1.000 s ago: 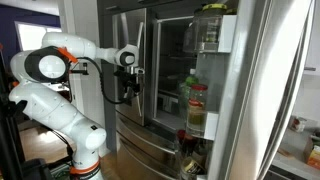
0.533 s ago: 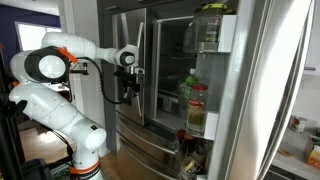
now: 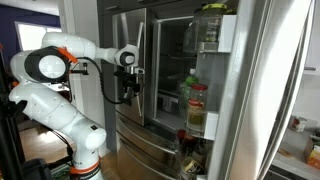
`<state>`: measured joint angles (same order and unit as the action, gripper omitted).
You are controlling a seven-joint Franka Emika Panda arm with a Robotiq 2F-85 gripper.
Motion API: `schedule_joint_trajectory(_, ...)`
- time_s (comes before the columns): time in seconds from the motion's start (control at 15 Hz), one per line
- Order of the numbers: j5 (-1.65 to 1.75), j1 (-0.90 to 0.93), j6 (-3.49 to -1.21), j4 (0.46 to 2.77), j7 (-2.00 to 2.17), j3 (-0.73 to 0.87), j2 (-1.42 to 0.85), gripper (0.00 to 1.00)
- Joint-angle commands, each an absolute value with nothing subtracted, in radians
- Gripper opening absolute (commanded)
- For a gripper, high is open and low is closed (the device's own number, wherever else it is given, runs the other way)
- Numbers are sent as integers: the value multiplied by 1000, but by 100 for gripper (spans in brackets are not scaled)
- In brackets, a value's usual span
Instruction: Move the green bottle to the top compartment of the fridge door
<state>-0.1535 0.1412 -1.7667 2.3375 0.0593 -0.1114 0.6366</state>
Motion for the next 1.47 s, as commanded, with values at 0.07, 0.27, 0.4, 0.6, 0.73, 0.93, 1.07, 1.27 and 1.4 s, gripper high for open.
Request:
schedule_joint_trajectory(0.07,-156,135,-1765,2336,57,-116,636,100)
schedule_joint_trajectory(0.27,-156,135,-1765,2335,57,-116,636,100)
schedule_joint_trajectory(0.4,-156,135,-1765,2335,57,-116,636,100)
schedule_joint_trajectory(0.6,-156,135,-1765,2335,57,-116,636,100)
schedule_joint_trajectory(0.73,-95,108,-1760,2340,39,-106,662,100)
schedule_joint_trajectory(0.93,45,46,-1735,2339,32,-81,709,100)
schedule_joint_trajectory(1.07,128,4,-1734,2336,18,-50,740,100)
schedule_joint_trajectory(1.27,268,-56,-1740,2324,-18,-18,782,100)
schedule_joint_trajectory(1.4,380,-98,-1750,2315,-22,-15,805,100)
